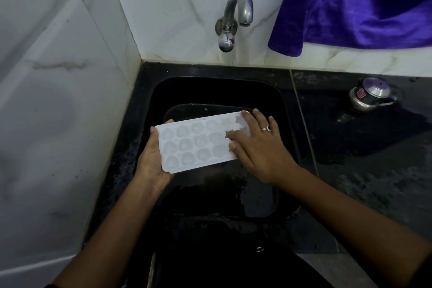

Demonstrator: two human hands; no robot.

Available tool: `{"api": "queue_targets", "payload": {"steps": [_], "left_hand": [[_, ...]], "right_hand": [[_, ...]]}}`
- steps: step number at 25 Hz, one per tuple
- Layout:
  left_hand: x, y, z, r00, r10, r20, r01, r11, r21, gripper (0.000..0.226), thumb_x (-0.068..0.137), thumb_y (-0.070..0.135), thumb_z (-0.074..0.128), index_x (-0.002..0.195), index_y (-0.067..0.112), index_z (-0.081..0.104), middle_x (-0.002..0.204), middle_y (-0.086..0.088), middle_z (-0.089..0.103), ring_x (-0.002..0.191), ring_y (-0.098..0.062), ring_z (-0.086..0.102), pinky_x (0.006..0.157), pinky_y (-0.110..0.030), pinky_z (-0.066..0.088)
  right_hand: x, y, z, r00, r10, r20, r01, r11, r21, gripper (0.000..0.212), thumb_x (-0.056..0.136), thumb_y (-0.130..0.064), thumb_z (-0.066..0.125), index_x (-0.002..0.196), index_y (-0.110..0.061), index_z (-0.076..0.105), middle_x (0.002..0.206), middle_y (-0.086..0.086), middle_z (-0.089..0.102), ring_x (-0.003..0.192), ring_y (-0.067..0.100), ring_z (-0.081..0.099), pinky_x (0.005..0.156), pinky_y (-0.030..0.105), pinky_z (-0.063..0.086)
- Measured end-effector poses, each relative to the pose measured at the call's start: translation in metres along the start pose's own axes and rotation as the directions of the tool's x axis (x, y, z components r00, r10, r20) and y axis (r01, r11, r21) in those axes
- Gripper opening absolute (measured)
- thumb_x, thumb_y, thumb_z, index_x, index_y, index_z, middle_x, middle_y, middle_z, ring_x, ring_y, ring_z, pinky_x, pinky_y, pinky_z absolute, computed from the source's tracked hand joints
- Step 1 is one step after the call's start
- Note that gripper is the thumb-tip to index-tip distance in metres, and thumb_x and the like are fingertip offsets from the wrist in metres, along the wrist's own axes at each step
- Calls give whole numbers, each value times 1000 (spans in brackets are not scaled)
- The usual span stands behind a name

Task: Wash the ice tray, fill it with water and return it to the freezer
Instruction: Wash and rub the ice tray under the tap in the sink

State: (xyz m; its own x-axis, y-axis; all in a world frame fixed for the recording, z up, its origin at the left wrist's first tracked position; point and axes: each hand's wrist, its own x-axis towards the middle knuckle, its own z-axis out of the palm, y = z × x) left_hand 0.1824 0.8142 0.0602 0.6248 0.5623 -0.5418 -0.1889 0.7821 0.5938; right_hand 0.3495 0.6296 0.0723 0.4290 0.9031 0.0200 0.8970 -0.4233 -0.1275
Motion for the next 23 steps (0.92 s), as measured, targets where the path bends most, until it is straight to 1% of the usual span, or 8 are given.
{"api": "queue_targets", "payload": {"steps": [3,6,9,12,14,17,19,23], "left_hand": [[-4,5,-7,1000,4,1,-4,1000,16,50,109,55,34,130,23,65,124,-9,77,103,-29,78,72,-46,66],[-8,20,-13,1000,-3,-13,3,1000,10,49,110,54,34,115,24,73,115,-8,79,95,-27,80,69,-45,66],[-10,22,-14,1000,-30,0,30,999,13,53,109,53,35,106,24,80,114,-10,80,93,-28,80,67,-45,66],[-4,28,-22,1000,-7,5,7,1000,5,49,109,55,34,120,25,71,120,-9,78,99,-29,79,70,-46,66],[-1,35,-30,1000,-9,9,9,1000,7,48,109,55,34,122,25,69,120,-8,78,100,-29,79,69,-47,66],[1,31,-31,999,-23,30,22,999,50,48,109,55,34,123,25,69,118,-8,79,99,-28,79,76,-48,64],[2,33,-30,999,-32,31,30,998,47,48,110,54,34,119,24,70,112,-7,80,94,-26,80,77,-47,63],[12,49,-44,999,-40,0,40,999,5,50,109,55,35,113,25,75,113,-5,80,95,-25,80,70,-44,66]], "right_hand": [[5,-23,-3,999,33,16,-34,999,14,59,106,-57,18,130,-20,57,167,18,24,157,40,12,123,67,15],[-1,-30,0,999,-24,21,24,1000,-3,60,107,-57,18,145,-24,51,168,17,22,158,39,10,123,67,14],[8,-39,-8,998,69,-13,-68,997,48,54,106,-56,20,128,-25,59,167,17,26,157,40,14,122,66,16],[7,-53,-1,999,35,9,-35,999,22,62,106,-57,18,136,-17,55,167,19,24,157,40,14,122,66,17],[5,-49,0,1000,12,-4,-12,1000,2,58,106,-56,19,142,-26,54,167,17,25,156,39,15,122,67,17],[13,-55,-4,994,108,-31,-107,993,46,54,106,-55,21,122,-22,60,165,18,29,155,40,18,121,67,18],[14,-66,1,995,98,8,-98,994,38,62,106,-57,17,132,-18,56,167,19,25,157,39,15,122,66,18],[0,-45,1,999,2,37,0,999,-36,61,107,-60,14,161,-36,28,172,12,14,159,35,7,124,63,13]]}}
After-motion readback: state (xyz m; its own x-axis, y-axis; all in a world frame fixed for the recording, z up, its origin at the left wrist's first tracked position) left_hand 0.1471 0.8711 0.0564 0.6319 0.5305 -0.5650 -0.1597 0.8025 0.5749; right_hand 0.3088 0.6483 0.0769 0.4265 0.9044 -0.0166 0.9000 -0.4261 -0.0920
